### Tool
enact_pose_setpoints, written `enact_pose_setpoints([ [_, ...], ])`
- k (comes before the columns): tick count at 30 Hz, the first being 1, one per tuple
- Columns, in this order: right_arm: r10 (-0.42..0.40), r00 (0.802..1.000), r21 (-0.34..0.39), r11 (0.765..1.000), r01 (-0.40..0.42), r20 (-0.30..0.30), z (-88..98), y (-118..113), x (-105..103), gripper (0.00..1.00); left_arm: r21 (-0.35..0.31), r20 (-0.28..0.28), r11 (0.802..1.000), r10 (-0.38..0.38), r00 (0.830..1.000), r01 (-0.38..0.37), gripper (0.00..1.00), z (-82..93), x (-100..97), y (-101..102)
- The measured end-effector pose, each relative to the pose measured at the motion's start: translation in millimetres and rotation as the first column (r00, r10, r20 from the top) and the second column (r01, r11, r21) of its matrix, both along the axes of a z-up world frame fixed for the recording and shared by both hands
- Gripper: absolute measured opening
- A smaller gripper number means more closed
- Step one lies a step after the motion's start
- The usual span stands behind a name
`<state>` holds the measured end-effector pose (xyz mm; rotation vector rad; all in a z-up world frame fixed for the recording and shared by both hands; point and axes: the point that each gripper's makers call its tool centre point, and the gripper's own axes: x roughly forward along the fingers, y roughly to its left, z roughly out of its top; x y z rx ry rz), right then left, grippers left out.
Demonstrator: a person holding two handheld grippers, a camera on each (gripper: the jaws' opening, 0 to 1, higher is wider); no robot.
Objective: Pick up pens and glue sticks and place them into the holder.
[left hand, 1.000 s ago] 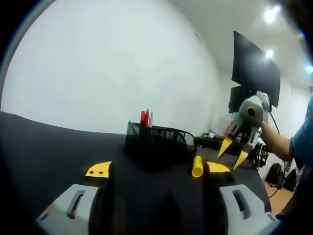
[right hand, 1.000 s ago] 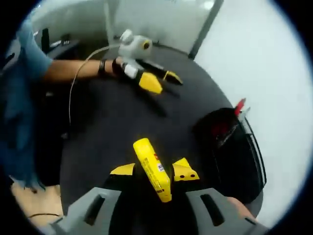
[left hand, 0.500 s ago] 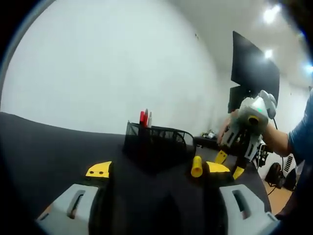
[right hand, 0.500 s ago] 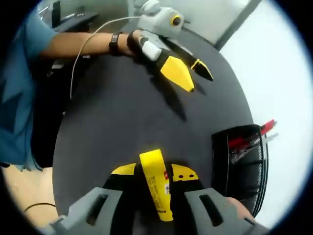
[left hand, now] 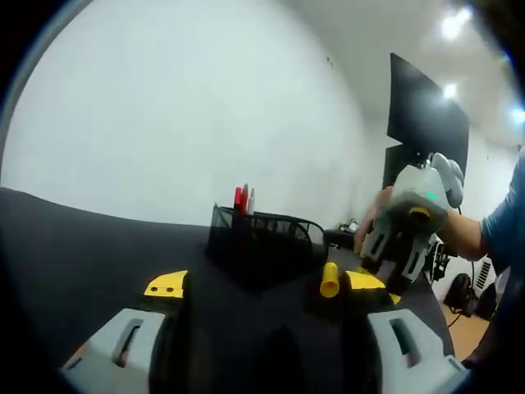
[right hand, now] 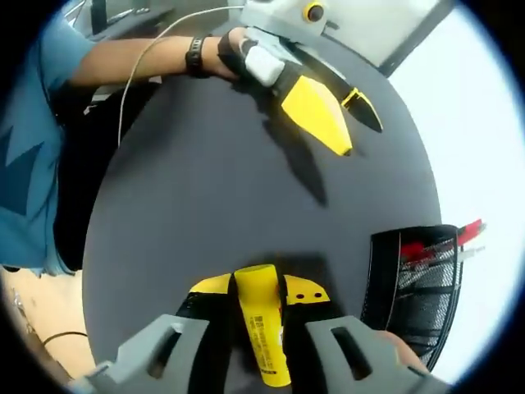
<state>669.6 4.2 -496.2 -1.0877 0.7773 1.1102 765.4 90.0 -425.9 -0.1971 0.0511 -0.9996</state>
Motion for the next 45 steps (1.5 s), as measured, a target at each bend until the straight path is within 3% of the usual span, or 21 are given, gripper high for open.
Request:
enact_pose_setpoints([
  [6,0.005,1.0,-0.001,1.0,-0.005,0.026,8.0,-4,2,0.17,0.003,0.001,1.0,-0.002,1.0,0.002,0.71,-0.4,0.0,-1],
  [16,-0.11,0.988,0.13,0.987,0.096,0.106,61.5,-29,4,0.17,0.003,0.001,1.0,-0.002,1.0,0.002,0.71,-0.4,0.1,-1],
  [22,-0.18,0.975,0.167,0.973,0.157,0.13,80.9,-50,5,0.17,0.003,0.0,1.0,-0.002,1.0,0.002,0.71,-0.6,0.2,0],
  [30,-0.228,0.968,0.257,0.947,0.194,0.109,100.9,-56,1,0.16,0.003,0.0,1.0,-0.003,1.0,0.003,0.71,-0.6,0.4,1],
  [36,-0.249,0.968,0.434,0.876,0.209,0.036,124.0,-48,3,0.16,0.004,0.0,1.0,-0.004,1.0,0.004,0.71,-0.8,0.5,0],
  [45,-0.293,0.956,0.583,0.776,0.24,-0.002,160.3,-46,20,0.16,0.012,0.003,1.0,-0.008,1.0,0.008,0.71,-2.0,-0.5,-2],
])
